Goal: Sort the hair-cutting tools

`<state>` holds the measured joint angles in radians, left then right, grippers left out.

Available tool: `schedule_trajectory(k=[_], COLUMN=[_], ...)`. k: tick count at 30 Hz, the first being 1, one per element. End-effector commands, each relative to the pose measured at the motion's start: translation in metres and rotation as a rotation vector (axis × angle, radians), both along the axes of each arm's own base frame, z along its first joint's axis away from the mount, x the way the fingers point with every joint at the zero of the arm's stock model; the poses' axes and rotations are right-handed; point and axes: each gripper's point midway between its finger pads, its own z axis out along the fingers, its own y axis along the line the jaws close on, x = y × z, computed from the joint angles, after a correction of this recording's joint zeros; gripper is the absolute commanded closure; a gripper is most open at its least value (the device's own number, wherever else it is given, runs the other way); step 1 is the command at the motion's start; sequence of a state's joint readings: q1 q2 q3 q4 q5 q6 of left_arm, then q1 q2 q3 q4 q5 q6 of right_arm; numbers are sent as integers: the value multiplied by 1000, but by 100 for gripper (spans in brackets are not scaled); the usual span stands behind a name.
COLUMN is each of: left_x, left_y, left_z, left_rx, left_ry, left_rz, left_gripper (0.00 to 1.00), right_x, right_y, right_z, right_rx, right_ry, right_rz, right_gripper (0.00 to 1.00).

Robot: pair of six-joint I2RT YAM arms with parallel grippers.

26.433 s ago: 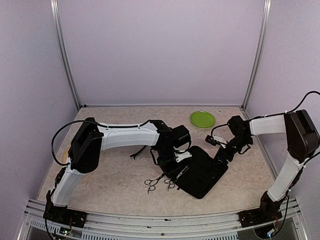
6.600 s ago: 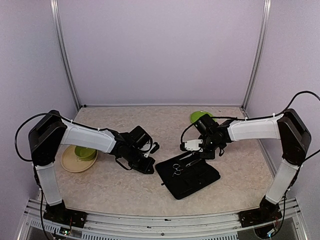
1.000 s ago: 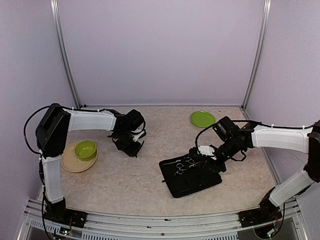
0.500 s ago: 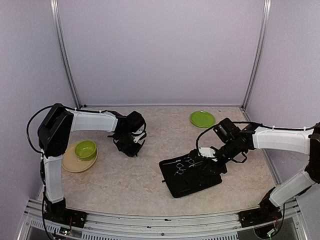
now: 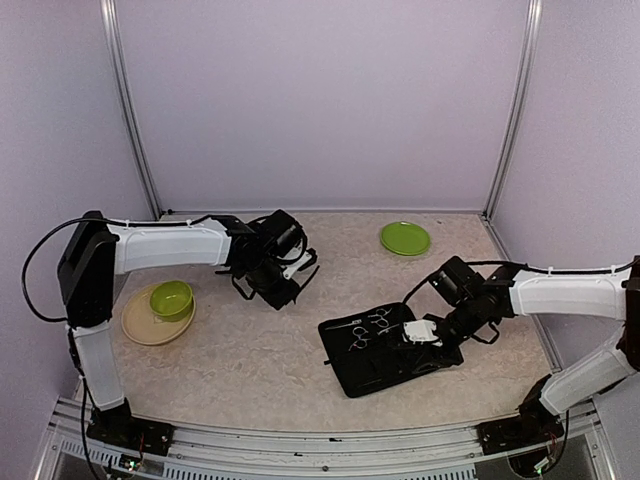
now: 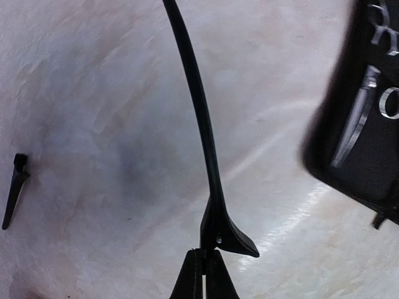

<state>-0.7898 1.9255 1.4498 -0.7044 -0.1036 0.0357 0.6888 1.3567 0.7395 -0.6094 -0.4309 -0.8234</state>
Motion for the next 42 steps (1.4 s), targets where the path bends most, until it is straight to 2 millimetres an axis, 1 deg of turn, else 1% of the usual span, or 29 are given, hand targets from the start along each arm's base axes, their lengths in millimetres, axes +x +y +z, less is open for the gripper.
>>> schedule_trajectory(k=[1,3,6,11,15,19,24,27,30,32,35,39,42], left_x=[-49,-75,-108,-148,-176,-196,-213,-221,-227,-224,-221,-208,-199], left_y=[-53,-63,-65,-58,-63,-74,-88,-86,-84,-84,-84,-78,-78], left_z=[43,46,41,23,8,-10,-25,-36,-37,-36,-39,-51,-53], left_rx=[-128,-144,-151,-108,-72,-32,-2,51,52,52,69,118,118], left_ry=[-24,-12,38,119,163,205,237,262,261,250,256,279,281], left_rz=[-240,-315,-388,-450,-519,-579,-644,-657,-664,-653,-645,-589,-562], left_gripper=[100,100,100,100,100,100,100,100,100,100,100,100,100], right_x=[-6,-3,-3,-1,1,1,2,0,-1,-1,1,0,-1], right_y=[-5,-6,-5,6,6,3,-1,-2,-2,-2,-2,-1,-1], right_z=[-19,-28,-44,-54,-50,-39,-36,-36,-34,-33,-31,-30,-28], right_rx=[-67,-96,-144,-147,-150,-128,-131,-131,-119,-113,-111,-112,-107], right_ry=[-47,-82,-102,-98,-115,-156,-168,-162,-165,-172,-177,-172,-167], right_rz=[70,76,86,89,74,63,45,38,32,28,23,27,30], right_gripper=[62,65,71,74,75,75,75,75,75,74,74,73,73])
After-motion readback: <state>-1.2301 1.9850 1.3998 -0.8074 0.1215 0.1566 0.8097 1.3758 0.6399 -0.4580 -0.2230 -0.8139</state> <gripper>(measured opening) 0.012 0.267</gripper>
